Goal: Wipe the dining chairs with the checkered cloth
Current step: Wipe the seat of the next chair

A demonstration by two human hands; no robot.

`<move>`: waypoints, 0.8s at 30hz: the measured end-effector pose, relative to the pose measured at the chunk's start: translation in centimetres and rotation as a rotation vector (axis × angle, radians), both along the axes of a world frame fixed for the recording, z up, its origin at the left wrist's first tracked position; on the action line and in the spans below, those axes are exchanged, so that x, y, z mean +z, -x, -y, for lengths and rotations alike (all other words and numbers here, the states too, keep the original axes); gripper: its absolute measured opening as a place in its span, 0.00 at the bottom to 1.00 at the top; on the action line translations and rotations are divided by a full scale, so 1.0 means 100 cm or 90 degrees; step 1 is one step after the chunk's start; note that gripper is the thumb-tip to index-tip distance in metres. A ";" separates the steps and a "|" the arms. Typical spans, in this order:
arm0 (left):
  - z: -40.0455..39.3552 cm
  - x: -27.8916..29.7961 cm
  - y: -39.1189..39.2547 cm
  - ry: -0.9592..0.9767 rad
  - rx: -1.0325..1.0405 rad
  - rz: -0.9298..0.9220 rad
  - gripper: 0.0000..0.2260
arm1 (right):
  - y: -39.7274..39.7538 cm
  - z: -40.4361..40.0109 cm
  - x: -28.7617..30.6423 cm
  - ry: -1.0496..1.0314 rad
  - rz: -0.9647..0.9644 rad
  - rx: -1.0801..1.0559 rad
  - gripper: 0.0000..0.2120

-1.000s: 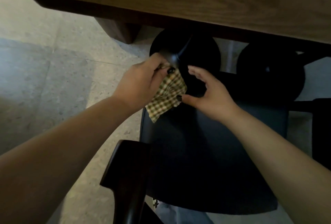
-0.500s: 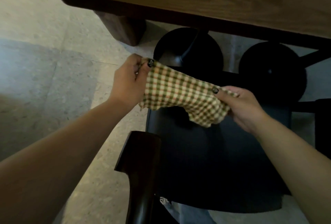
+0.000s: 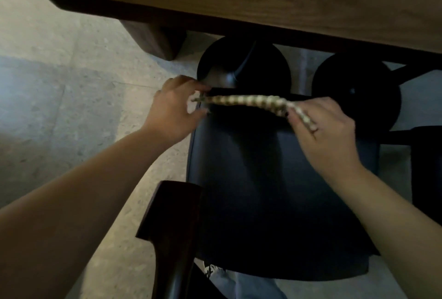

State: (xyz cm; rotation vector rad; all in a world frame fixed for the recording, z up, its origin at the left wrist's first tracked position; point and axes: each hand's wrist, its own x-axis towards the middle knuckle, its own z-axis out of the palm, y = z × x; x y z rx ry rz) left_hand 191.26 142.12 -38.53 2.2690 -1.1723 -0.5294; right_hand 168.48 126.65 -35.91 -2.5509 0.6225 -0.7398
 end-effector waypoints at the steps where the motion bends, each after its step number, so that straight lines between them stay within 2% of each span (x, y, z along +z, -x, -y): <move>1: 0.003 0.002 0.004 -0.010 -0.062 0.003 0.24 | -0.002 -0.005 -0.001 0.006 -0.012 0.031 0.09; 3: 0.009 0.005 0.018 0.024 -0.190 -0.051 0.30 | -0.007 -0.018 -0.006 -0.034 -0.061 0.049 0.08; 5: 0.015 0.005 0.035 0.036 -0.281 -0.073 0.28 | -0.010 -0.030 -0.014 -0.120 -0.127 0.035 0.10; 9: 0.021 0.003 0.045 -0.043 -0.338 0.009 0.12 | -0.012 -0.041 -0.031 -0.357 -0.200 0.015 0.22; 11: 0.019 0.000 0.041 -0.069 -0.337 -0.012 0.06 | -0.008 -0.044 -0.043 -0.407 -0.234 -0.005 0.27; 14: 0.010 -0.004 0.035 -0.065 -0.263 -0.092 0.06 | 0.004 -0.052 -0.058 -0.471 -0.289 -0.031 0.32; 17: 0.001 -0.009 0.030 -0.086 -0.180 -0.175 0.08 | 0.011 -0.051 -0.064 -0.515 -0.289 -0.065 0.26; 21: -0.009 -0.022 0.026 -0.121 -0.072 -0.273 0.10 | -0.004 -0.027 -0.052 -0.467 -0.257 -0.039 0.16; 24: -0.007 -0.039 0.021 -0.125 0.095 -0.350 0.12 | -0.037 -0.013 -0.048 -0.366 -0.134 -0.082 0.17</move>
